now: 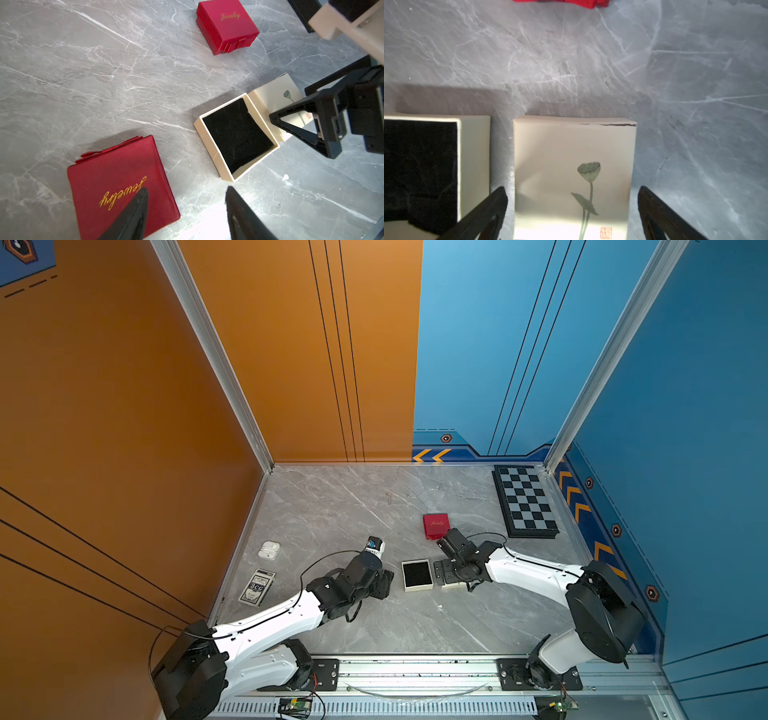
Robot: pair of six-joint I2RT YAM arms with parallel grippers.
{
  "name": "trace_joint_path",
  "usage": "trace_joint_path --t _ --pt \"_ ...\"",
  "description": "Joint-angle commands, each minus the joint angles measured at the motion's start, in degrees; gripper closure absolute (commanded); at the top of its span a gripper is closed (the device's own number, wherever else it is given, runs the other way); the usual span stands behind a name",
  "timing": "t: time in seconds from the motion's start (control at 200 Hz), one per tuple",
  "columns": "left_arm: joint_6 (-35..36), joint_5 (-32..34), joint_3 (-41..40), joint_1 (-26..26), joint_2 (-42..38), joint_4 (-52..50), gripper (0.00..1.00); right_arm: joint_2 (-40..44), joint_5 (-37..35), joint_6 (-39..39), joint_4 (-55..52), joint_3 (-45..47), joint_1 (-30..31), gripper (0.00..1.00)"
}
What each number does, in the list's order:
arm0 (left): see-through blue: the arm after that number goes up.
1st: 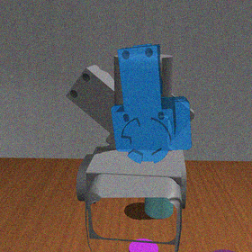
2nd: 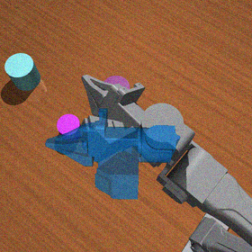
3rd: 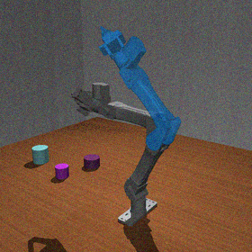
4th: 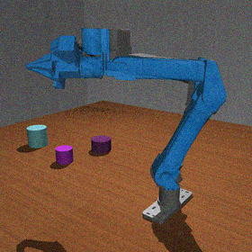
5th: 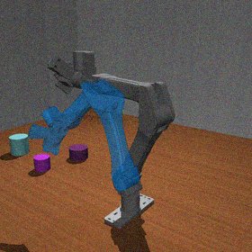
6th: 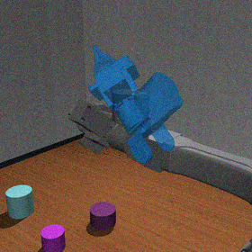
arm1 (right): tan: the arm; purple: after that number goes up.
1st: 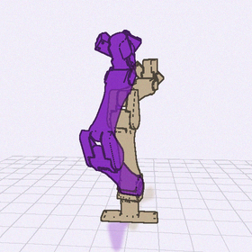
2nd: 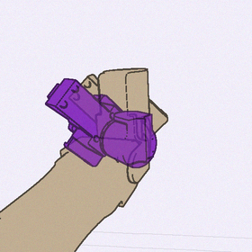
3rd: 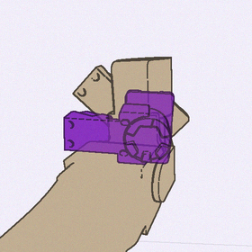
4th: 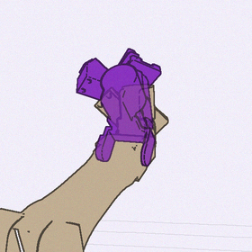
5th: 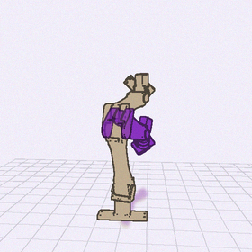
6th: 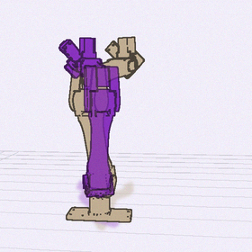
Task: Take the necklace out of the lift-off lid jewelry box
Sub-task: Pick up the lid from the center of the board.
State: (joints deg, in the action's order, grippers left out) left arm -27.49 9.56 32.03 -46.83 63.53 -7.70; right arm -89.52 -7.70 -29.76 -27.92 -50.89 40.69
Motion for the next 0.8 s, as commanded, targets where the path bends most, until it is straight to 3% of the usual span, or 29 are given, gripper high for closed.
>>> trace_joint_path --t 0.0,0.435,0.791 --pt "-0.89 -2.02 -0.66 0.43 1.30 0.93 0.39 -1.06 0.86 0.84 0.90 -0.74 -0.12 0.02" --pt "-3.36 -3.67 -1.80 -1.99 6.62 2.86 0.46 -1.64 1.13 0.73 1.03 -0.74 -1.96 0.11" --pt "-4.16 -2.97 -0.76 -4.11 11.57 3.99 0.48 4.10 2.81 1.51 -2.78 -2.67 -2.28 0.13"
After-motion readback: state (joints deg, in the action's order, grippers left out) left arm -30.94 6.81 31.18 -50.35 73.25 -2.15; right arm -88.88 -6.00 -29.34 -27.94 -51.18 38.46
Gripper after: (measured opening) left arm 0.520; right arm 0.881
